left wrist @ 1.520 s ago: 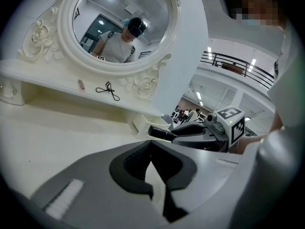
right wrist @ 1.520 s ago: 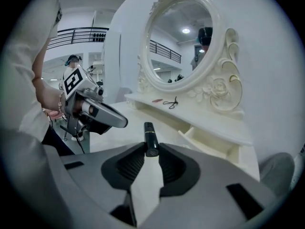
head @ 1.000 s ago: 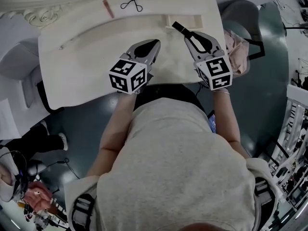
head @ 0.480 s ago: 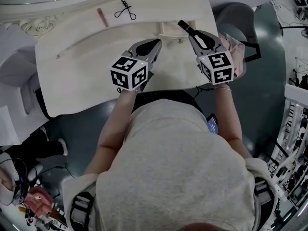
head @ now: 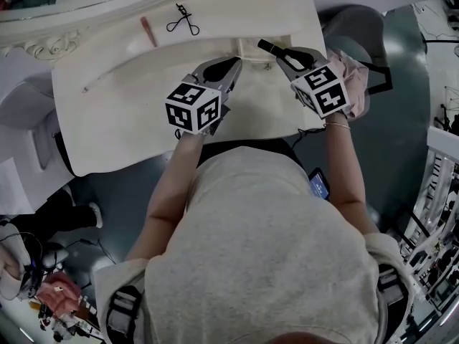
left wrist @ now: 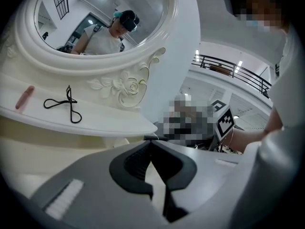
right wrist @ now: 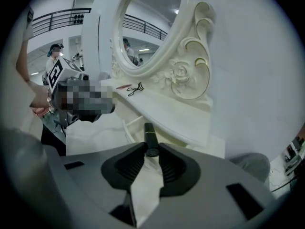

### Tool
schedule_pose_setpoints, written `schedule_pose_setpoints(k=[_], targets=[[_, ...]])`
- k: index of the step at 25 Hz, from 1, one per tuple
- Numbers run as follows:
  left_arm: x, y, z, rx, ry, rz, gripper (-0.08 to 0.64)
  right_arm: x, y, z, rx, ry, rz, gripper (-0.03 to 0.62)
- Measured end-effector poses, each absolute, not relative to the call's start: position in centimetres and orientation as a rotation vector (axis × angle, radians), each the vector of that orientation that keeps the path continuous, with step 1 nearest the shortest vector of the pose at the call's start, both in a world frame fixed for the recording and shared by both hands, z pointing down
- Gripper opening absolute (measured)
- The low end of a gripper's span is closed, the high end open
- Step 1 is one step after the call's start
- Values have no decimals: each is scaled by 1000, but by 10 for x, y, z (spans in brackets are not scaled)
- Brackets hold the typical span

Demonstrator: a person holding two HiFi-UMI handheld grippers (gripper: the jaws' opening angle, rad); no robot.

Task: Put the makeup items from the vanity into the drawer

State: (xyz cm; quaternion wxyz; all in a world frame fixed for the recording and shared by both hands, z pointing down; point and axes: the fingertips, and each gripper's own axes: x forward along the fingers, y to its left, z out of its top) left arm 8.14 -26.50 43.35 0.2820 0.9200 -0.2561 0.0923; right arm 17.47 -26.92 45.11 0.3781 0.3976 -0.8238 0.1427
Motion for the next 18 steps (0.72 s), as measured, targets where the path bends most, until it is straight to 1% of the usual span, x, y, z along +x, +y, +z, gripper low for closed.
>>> schedule_pose_setpoints(k=[14,18], targets=[[88,-279,452,2497,-751,345,9,176,-297,478,938,-2058,529,101],[87,-279,452,2486,-771,331,9,170,-301,483,892,-2048,542,101]])
